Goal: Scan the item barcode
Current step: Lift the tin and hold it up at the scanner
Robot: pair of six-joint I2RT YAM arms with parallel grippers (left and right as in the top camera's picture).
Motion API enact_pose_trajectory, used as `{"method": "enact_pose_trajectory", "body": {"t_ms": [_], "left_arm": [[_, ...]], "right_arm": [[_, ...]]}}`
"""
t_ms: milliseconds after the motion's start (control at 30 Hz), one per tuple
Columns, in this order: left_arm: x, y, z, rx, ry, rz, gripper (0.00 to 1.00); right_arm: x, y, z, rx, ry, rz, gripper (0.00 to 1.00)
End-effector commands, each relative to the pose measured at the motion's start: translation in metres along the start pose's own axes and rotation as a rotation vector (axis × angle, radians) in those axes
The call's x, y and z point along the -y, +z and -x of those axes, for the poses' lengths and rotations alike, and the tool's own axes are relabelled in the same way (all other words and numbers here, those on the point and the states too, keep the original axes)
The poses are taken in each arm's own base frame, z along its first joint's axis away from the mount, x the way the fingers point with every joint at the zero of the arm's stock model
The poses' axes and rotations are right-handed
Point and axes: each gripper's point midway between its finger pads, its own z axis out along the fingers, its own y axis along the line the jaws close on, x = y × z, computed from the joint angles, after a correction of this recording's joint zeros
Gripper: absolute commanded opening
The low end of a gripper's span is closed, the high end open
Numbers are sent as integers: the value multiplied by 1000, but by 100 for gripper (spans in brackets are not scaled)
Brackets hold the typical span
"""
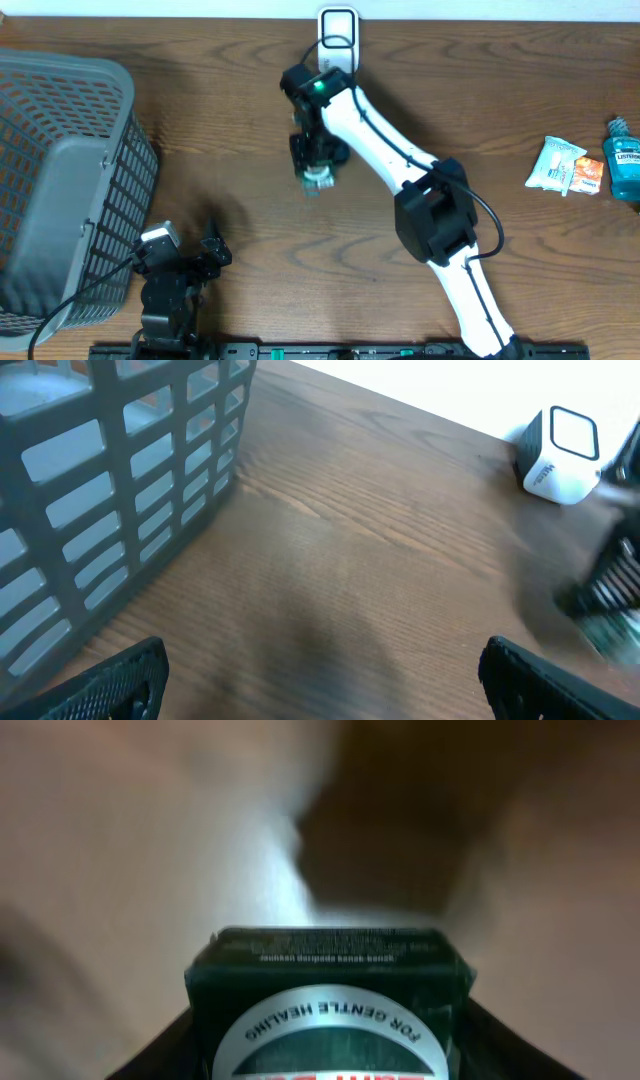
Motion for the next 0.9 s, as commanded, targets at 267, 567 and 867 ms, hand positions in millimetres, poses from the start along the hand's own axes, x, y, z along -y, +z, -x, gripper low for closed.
{"method": "enact_pose_trajectory", "body": {"t_ms": [267, 567, 867], "left_arm": [[-6, 2, -9, -22, 7, 27, 98], [-6, 2, -9, -22, 7, 27, 98], [-6, 2, -9, -22, 7, 27, 98]], "right_arm": [[68, -56, 144, 586, 91, -140, 27], [69, -123, 217, 1010, -2, -240, 25], [88, -141, 254, 1258, 39, -187, 43]]}}
